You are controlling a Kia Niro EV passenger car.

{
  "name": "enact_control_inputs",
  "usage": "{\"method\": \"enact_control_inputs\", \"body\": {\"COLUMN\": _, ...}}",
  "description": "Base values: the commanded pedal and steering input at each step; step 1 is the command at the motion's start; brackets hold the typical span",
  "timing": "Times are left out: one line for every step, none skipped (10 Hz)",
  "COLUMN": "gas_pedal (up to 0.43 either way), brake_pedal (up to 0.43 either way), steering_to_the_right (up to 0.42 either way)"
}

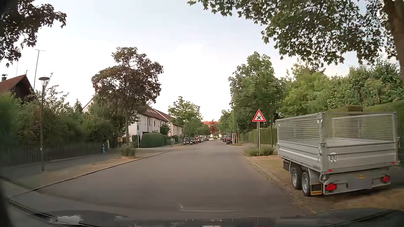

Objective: Follow the waypoints while adhering to traffic rules and regulations

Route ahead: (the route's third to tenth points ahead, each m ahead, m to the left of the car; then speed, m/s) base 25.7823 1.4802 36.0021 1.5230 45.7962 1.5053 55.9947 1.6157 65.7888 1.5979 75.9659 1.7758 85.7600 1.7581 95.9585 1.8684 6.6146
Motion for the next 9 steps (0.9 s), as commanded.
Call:
{"method": "enact_control_inputs", "body": {"gas_pedal": 0.0, "brake_pedal": 0.012, "steering_to_the_right": 0.009}}
{"method": "enact_control_inputs", "body": {"gas_pedal": 0.0, "brake_pedal": 0.067, "steering_to_the_right": 0.005}}
{"method": "enact_control_inputs", "body": {"gas_pedal": 0.0, "brake_pedal": 0.073, "steering_to_the_right": 0.0}}
{"method": "enact_control_inputs", "body": {"gas_pedal": 0.0, "brake_pedal": 0.116, "steering_to_the_right": -0.004}}
{"method": "enact_control_inputs", "body": {"gas_pedal": 0.0, "brake_pedal": 0.152, "steering_to_the_right": -0.006}}
{"method": "enact_control_inputs", "body": {"gas_pedal": 0.0, "brake_pedal": 0.171, "steering_to_the_right": -0.005}}
{"method": "enact_control_inputs", "body": {"gas_pedal": 0.0, "brake_pedal": 0.165, "steering_to_the_right": -0.003}}
{"method": "enact_control_inputs", "body": {"gas_pedal": 0.0, "brake_pedal": 0.171, "steering_to_the_right": -0.001}}
{"method": "enact_control_inputs", "body": {"gas_pedal": 0.0, "brake_pedal": 0.171, "steering_to_the_right": -0.001}}
